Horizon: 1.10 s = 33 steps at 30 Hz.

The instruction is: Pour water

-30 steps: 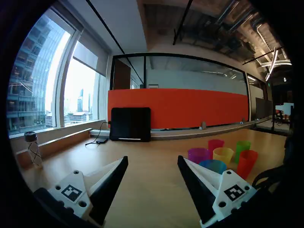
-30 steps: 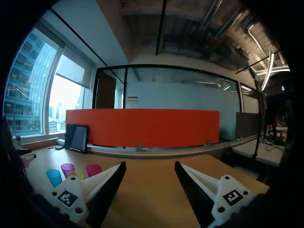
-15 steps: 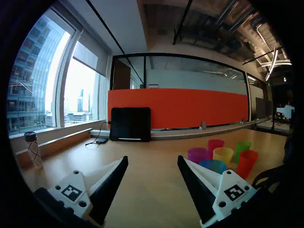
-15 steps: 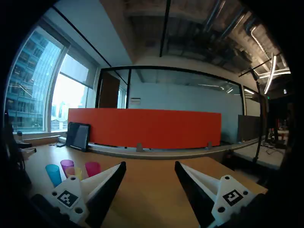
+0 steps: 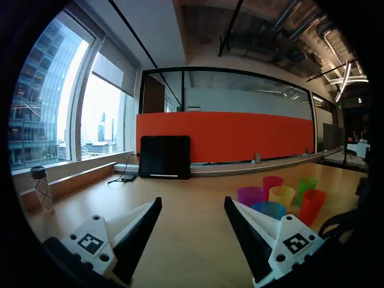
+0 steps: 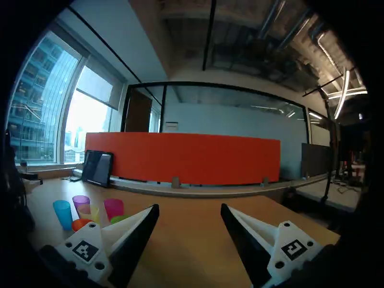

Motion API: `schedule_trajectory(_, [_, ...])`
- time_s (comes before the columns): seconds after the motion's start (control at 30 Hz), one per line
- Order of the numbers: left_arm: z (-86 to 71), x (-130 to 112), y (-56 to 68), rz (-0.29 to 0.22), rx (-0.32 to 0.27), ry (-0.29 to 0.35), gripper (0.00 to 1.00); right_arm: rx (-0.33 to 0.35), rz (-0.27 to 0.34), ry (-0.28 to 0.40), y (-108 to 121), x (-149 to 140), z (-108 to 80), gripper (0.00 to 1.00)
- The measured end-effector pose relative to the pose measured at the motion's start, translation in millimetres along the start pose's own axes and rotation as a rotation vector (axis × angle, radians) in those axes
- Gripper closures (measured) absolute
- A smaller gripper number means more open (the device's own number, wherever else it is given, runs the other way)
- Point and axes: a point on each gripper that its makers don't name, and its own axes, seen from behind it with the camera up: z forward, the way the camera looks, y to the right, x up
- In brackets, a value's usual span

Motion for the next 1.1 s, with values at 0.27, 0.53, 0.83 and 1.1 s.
schedule_trajectory(0.27, [-0.3, 0.0, 0.0, 0.000, 0.000, 0.000, 0.03, -0.005, 0.007, 0.004, -4.8, -14.8, 4.2, 0.01])
schedule_trajectory(0.53, [-0.6, 0.1, -0.1, 0.000, 0.000, 0.000, 0.03, -0.004, 0.027, 0.009, -10.5, -27.6, 8.6, 0.01])
schedule_trajectory(0.83, [-0.1, 0.1, 0.5, 0.000, 0.000, 0.000, 0.03, 0.002, 0.053, -0.010, -11.7, -41.1, 12.2, 0.01])
schedule_trajectory(1.1, [0.1, 0.2, 0.6, 0.000, 0.000, 0.000, 0.03, 0.001, 0.057, -0.024, -11.0, -50.1, 15.1, 0.01])
